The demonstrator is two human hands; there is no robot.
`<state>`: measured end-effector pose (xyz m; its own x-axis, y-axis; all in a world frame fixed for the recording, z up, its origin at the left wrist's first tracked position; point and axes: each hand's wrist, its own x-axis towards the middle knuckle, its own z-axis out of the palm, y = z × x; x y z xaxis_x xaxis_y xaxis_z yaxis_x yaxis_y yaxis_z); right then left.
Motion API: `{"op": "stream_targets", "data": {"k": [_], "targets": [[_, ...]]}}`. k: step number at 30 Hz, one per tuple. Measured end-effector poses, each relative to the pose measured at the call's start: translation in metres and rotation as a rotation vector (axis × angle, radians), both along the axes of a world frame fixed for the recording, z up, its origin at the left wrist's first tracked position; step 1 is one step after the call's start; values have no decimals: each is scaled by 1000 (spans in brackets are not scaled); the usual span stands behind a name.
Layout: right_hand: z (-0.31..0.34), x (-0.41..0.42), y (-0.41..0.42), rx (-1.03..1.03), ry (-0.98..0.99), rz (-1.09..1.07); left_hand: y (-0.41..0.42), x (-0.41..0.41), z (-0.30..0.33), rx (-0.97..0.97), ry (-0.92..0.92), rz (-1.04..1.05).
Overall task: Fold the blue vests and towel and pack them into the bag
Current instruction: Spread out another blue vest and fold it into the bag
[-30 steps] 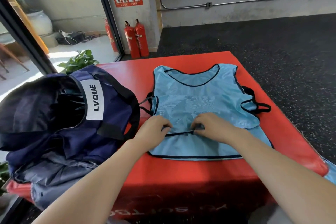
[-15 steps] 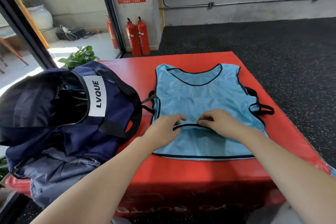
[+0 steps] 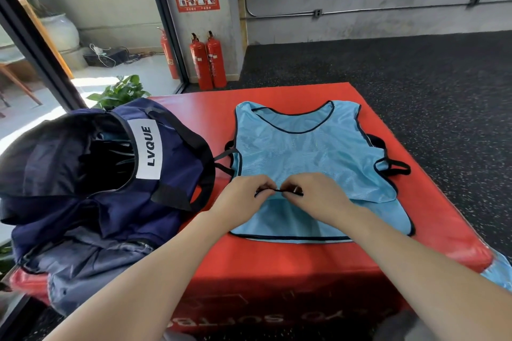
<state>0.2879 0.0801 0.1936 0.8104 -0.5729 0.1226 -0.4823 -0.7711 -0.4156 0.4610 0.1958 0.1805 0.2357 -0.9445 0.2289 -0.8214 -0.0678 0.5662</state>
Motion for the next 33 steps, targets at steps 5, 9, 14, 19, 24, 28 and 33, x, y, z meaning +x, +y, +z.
{"op": "stream_targets", "data": {"k": [5,9,14,19,24,28,33], "targets": [[0,-30,-13,72,-6,-37,15,7,1,25,-62,6],[-1,-66,-31,75,22,-90,28,15,1,44,-93,31],[-2,-119,-48,93,-67,-191,44,20,3,37,-100,58],[-7,-165,-55,83,-117,-237,61,22,5,28,-92,131],[-12,-191,-59,9,-66,-271,70,20,8,40,-155,128],[-17,-199,-59,-161,168,-137,72,24,-3,-4,-274,4],[-35,-208,-72,-409,180,-57,73,18,-7,-79,-340,-54]]}}
